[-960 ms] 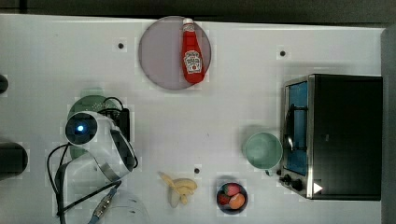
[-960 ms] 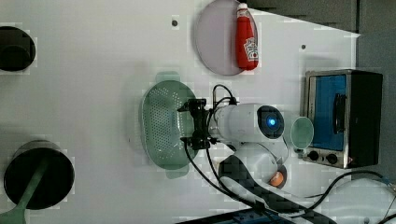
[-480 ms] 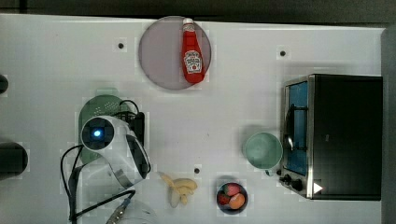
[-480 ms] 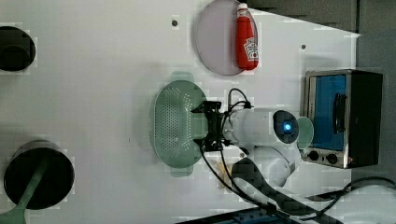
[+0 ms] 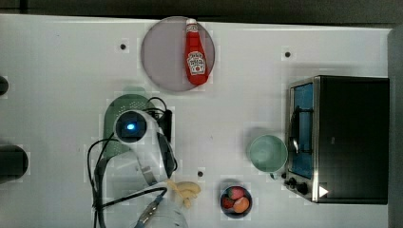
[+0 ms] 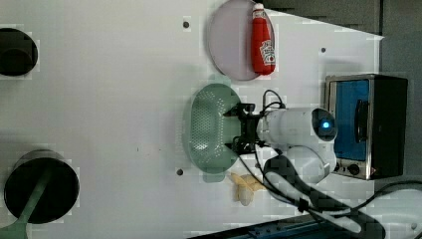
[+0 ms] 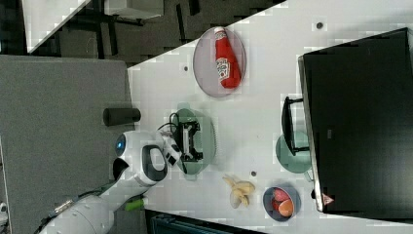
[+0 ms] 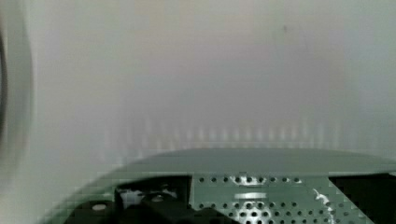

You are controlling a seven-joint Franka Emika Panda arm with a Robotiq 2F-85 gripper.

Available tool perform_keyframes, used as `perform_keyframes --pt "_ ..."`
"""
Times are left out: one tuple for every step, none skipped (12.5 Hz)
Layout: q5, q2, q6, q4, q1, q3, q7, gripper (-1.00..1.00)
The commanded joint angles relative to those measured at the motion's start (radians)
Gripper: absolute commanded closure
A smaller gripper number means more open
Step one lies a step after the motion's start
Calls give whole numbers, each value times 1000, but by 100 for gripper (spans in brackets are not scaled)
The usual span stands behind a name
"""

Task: Drag strainer left to right.

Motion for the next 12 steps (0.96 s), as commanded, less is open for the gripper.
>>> perform_keyframes --pt "-12 -6 0 0 -55 -76 -167 -100" --pt "-12 -9 2 -7 -64 -95 -194 -100" --pt "-12 -14 3 -13 -71 -112 -225 -100" --pt "-12 -20 3 -19 -77 -131 -243 -100" --pt "-12 -26 3 -24 -83 -148 -263 -100" --pt "-12 -29 3 -29 -88 -166 -275 -100" --pt "-12 -31 4 -29 -93 -181 -297 -100" --pt "-12 -31 4 -30 -96 -200 -317 -100" --pt "-12 -31 5 -31 -99 -218 -345 -100" --pt "-12 -31 5 -31 -103 -237 -375 -100" --pt "-12 -31 6 -31 -106 -258 -403 -100" --pt "-12 -31 9 -31 -108 -279 -423 -100"
